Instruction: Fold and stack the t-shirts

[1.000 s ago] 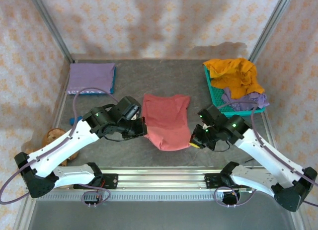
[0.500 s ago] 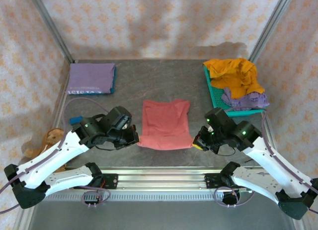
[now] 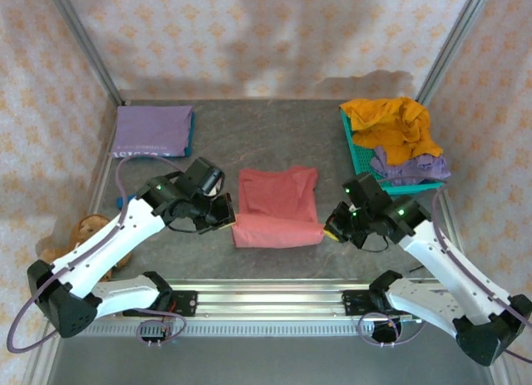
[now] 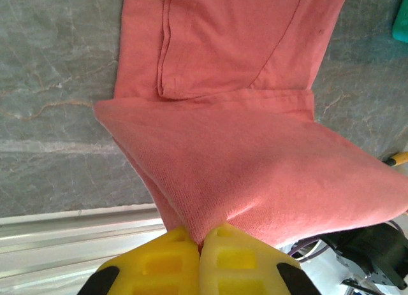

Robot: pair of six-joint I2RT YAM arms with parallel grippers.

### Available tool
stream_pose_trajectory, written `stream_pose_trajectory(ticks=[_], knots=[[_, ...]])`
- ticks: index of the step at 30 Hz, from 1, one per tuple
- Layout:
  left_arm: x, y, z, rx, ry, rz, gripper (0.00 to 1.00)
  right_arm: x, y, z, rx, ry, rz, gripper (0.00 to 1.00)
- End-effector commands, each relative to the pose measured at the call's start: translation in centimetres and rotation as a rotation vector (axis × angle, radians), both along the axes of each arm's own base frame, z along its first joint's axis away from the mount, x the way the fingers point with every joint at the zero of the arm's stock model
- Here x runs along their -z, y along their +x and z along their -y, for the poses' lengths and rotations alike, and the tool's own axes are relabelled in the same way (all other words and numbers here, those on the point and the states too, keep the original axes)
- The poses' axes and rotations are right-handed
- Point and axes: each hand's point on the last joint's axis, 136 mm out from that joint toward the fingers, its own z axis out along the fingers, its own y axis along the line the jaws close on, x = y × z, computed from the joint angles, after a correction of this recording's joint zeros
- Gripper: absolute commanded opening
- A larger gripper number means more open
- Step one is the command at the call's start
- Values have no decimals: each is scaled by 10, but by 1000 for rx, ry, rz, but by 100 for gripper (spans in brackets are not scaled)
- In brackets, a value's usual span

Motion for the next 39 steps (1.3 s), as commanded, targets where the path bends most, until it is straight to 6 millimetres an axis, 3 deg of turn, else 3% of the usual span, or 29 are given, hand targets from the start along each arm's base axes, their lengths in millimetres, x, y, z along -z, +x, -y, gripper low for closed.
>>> stream_pose_trajectory(ticks=[1, 12, 17, 26, 32, 34, 36, 39], knots=[[0, 10, 4, 73, -13, -10, 0, -13, 27, -2, -12, 4, 78, 0], [-13, 70, -3, 122, 7, -13, 0, -17, 90, -10, -64, -26, 76, 0], [-8, 110, -16, 144, 24, -17, 0, -8, 142, -13, -78, -26, 86, 0], [70, 197, -29, 165, -2, -107, 0, 59, 265, -20, -85, -60, 66, 0], [111, 250, -29, 114, -95, -107, 0, 108, 312, -10, -66, -141, 26, 0], [122, 265, -32, 95, -98, -103, 10, 118, 322, -9, -73, -143, 12, 0], [129, 276, -36, 64, -109, -104, 27, 120, 330, -8, -75, -159, 26, 25], [127, 287, -41, 35, -112, -74, 37, 104, 333, -10, -92, -173, 68, 37]])
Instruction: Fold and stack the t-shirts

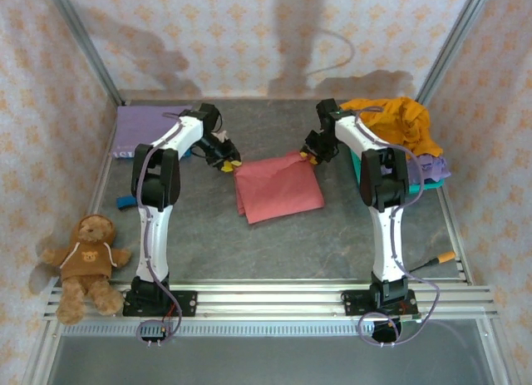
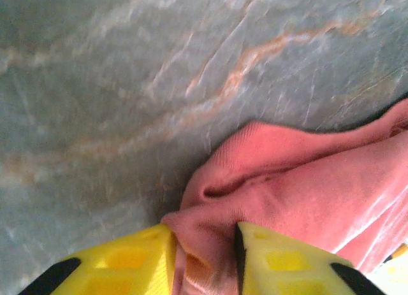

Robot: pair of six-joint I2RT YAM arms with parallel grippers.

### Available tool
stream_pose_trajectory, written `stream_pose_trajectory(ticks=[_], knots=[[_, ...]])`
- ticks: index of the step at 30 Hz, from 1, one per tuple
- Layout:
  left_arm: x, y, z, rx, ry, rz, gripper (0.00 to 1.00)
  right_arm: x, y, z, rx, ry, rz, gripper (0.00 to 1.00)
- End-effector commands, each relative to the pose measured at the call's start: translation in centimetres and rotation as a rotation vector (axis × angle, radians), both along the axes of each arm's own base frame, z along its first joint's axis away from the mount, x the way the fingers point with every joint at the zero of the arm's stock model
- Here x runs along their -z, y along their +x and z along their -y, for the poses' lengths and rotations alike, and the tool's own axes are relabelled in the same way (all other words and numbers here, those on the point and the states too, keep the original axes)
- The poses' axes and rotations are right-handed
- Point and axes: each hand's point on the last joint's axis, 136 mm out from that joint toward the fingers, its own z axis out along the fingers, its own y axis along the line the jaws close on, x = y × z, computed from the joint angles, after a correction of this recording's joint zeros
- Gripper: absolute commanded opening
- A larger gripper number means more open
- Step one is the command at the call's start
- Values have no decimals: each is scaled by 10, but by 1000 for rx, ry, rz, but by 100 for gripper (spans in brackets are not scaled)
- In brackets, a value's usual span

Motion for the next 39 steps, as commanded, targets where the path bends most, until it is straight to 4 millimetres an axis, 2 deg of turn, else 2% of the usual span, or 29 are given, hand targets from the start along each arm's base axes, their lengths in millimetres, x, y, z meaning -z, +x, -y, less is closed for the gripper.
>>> stream_pose_trajectory(ticks=[1, 6, 9, 12, 17, 21, 27, 30, 35, 39], knots=[[-21, 22, -4, -35, -31, 83, 38, -33, 7, 9, -23, -62, 82, 39], [-50, 23, -6, -68, -34, 149, 46, -80, -13, 16, -67, -112, 149, 43], [-63, 15, 0, -93, -47, 185, 47, -90, -31, 9, -92, -87, 157, 44], [-61, -1, 17, -74, -52, 183, 47, -80, -49, -1, -106, -50, 121, 45], [-38, -19, 49, -41, -50, 147, 48, -38, -72, -11, -125, -39, 34, 45], [-11, -27, 53, -39, -7, 120, 49, -14, -89, -14, -138, -48, -19, 44], [11, -39, 48, -33, 26, 93, 50, 7, -124, -15, -156, -65, -87, 44], [17, -56, 44, -16, 46, 64, 50, 11, -146, -19, -175, -74, -108, 44], [15, -96, 40, 4, 58, 38, 50, -1, -182, -26, -195, -69, -107, 44], [-10, -119, 39, 10, 53, 86, 52, -25, -202, -25, -195, -49, -62, 45]])
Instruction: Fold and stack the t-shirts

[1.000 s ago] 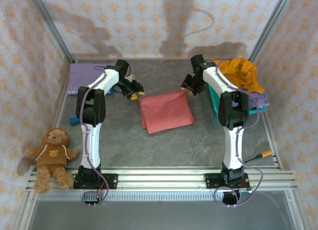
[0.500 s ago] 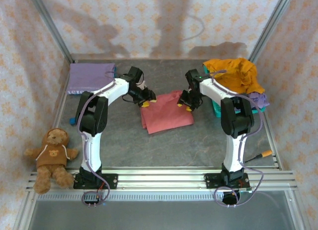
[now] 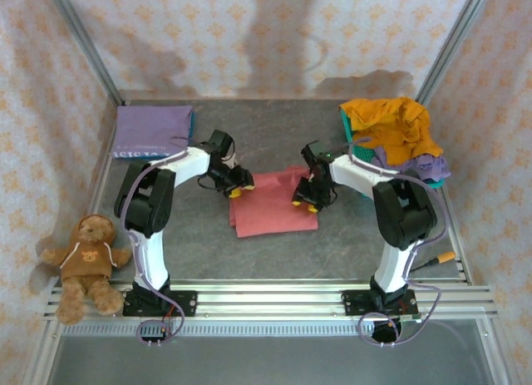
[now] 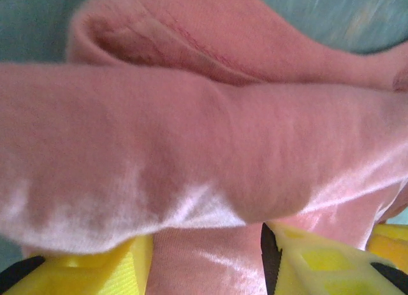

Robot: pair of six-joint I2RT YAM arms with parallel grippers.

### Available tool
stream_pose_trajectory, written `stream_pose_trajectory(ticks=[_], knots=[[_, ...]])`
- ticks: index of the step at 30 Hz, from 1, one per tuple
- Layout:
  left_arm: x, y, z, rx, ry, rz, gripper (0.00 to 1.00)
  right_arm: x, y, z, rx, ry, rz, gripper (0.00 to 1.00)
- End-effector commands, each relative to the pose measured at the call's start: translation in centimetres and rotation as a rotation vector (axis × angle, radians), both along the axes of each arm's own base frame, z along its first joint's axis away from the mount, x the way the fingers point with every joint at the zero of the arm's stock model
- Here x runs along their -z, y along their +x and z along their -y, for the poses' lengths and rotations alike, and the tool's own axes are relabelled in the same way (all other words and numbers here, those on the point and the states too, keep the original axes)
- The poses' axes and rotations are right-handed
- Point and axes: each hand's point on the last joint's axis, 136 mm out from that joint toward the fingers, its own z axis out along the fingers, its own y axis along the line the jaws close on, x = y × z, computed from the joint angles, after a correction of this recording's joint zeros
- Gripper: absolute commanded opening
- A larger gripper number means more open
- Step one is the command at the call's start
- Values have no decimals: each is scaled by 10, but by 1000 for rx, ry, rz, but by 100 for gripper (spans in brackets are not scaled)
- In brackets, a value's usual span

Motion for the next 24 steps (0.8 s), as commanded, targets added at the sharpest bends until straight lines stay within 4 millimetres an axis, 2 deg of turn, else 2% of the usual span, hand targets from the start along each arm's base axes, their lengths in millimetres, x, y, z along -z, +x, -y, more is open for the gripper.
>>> stream_pose_trajectory(ticks=[1, 4, 6, 9, 12, 15, 19, 24], knots=[[-23, -18, -7, 5, 38, 38, 53, -33, -10, 7, 33, 20, 58, 45], [-38, -28, -18, 8, 82, 64, 55, -52, -11, 19, 17, -12, 120, 46], [-42, -34, -24, 11, 106, 65, 55, -56, -10, 27, 14, -39, 135, 46], [-39, -44, -25, 5, 98, 52, 55, -46, -7, 40, 33, -68, 105, 43], [-32, -57, -27, 1, 99, 30, 54, -33, -6, 49, 54, -99, 83, 36], [-22, -70, -34, -5, 126, 5, 54, -18, -9, 46, 46, -76, 51, 33], [-12, -83, -39, -13, 135, -9, 54, -10, -14, 36, 31, -16, 36, 33], [5, -89, -34, -18, 93, -34, 53, -2, -17, 31, 19, 11, 10, 34]])
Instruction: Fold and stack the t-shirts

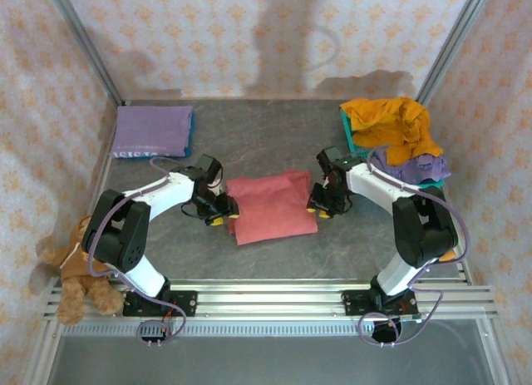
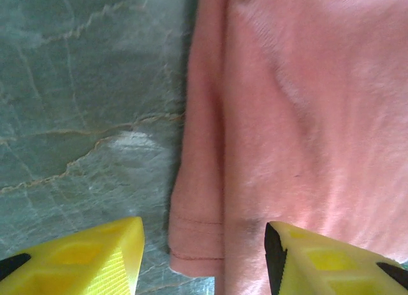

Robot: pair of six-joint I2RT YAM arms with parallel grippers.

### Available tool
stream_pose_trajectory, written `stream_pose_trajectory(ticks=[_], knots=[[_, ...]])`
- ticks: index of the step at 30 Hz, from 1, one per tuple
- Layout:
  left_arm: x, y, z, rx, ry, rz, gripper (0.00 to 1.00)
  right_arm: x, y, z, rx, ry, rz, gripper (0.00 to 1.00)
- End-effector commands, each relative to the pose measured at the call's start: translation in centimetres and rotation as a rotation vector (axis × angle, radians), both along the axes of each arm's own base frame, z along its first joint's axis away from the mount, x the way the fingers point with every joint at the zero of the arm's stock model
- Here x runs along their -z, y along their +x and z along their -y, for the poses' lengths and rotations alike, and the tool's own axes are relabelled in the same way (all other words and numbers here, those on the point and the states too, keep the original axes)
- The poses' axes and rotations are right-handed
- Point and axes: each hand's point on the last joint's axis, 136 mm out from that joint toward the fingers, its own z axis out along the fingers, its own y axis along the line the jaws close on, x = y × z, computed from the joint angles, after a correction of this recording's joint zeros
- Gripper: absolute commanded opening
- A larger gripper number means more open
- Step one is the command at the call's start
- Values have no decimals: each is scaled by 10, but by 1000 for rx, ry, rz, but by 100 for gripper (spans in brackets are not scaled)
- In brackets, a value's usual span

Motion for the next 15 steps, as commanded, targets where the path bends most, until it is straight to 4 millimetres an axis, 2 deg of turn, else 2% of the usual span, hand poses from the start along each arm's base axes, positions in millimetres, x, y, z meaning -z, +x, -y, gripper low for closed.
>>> stream_pose_trajectory(ticks=[1, 4, 13, 15], knots=[[1, 5, 9, -19, -49, 31, 53, 6, 0, -5, -17, 31, 1, 34], [1, 11, 23, -31, -118, 40, 50, 10, -2, -9, -13, 54, -8, 34], [0, 16, 44, -75, -271, 52, 40, 19, -4, -13, 0, 82, -24, 34], [-2, 17, 45, -76, -281, 57, 32, 19, -3, -13, 2, 82, -21, 34]])
